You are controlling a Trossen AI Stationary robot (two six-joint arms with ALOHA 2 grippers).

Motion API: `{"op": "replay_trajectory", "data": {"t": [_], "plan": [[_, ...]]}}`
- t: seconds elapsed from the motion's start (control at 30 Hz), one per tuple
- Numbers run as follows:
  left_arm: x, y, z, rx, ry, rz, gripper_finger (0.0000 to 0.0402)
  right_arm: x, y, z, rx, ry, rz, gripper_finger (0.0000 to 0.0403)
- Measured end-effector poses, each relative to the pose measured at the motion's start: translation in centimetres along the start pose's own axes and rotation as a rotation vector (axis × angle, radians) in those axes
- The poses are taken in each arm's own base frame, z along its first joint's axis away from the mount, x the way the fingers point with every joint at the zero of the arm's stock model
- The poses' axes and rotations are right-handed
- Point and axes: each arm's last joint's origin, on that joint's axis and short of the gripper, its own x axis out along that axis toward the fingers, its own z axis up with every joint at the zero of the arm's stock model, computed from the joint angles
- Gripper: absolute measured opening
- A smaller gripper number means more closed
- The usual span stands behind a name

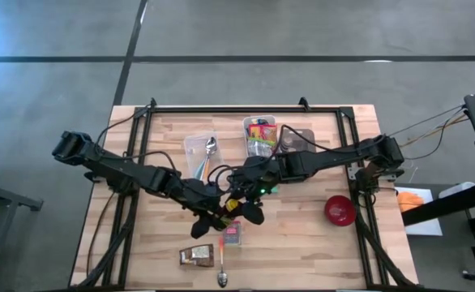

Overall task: Pick & Place Food Item
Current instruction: Put the yellow seasoning can into the black bin

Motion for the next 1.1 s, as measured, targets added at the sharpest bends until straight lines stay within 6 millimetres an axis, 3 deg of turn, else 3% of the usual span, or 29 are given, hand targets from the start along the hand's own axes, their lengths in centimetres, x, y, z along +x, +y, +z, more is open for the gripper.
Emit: {"op": "replay_trajectory", "data": {"t": [0.1,0.33,0.5,0.6,0.83,1.1], "plan": [[0.0,-0.1,0.2,0.002,-0.007,-0.004,0.0173,0.0,0.1,0.0,0.003,0.001,0.001,0.0216],[-0.7,-0.6,1.0,0.016,-0.049,-0.015,0.0332,0.1,-0.2,-0.4,0.015,0.014,-0.053,0.0216],[-1.3,-0.6,1.0,-0.005,-0.060,0.016,0.0390,0.0,-0.2,-0.5,0.026,0.020,-0.075,0.0216],[-1.8,-0.4,0.9,-0.025,-0.072,0.077,0.0394,-0.2,-0.3,-0.6,0.032,0.020,-0.113,0.0216],[-4.0,-0.5,0.7,-0.026,-0.098,0.157,0.0363,-1.4,-0.4,-0.8,0.047,0.029,-0.242,0.0216],[-5.8,-0.9,-0.2,-0.025,-0.143,0.157,0.0335,-4.5,-0.7,-0.8,0.070,0.036,-0.390,0.0216]]}}
